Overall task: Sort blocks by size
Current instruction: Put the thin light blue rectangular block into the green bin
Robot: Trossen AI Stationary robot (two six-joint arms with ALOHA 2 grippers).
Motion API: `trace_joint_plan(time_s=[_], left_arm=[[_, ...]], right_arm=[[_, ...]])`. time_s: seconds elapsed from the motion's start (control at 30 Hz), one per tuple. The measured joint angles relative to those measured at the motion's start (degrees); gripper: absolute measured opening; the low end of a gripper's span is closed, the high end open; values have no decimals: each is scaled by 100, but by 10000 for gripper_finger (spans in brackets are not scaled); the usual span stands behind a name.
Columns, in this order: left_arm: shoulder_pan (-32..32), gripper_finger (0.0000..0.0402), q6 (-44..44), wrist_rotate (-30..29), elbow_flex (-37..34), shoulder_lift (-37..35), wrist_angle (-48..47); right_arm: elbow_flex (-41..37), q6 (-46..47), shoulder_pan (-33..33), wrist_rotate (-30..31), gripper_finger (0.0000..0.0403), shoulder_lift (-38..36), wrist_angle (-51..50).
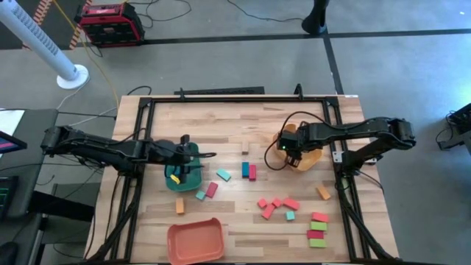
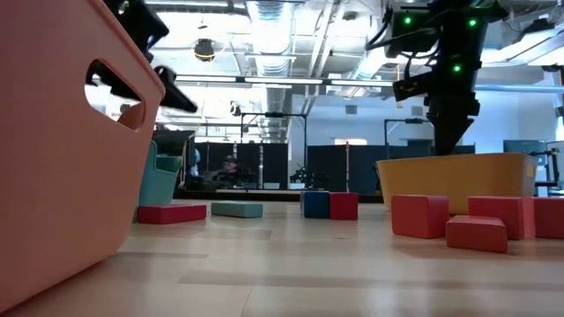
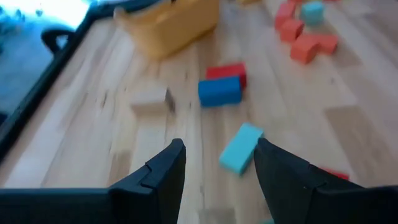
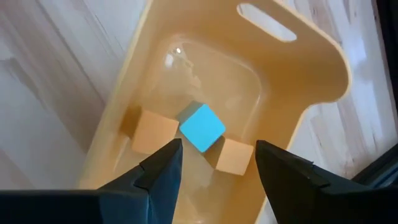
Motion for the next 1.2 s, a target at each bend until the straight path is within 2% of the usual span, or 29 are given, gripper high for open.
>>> trace_joint_plan(time_s=[0.13,0.27,0.43,0.6,0.87,1.2], left_arm=[[0,181,296,11,317,194,92],[0,181,574,41,739,702,46],[0,181,893,363,1380,1718,-257],[7,181,1184,414,2145,2829,-1016],[22,181,1476,912,3153,4301,-1908],[174,181,1549,1220,3620,5115,-2325]], right_arm=[[0,-49,0,0,235,-94,86],[1,-52,4,0,235,-285,199],[2,-55,189,0,235,-651,455],[3,-59,484,0,235,-1002,752],[4,-49,859,0,235,-1217,992],[4,-44,1036,0,235,-1222,1040]])
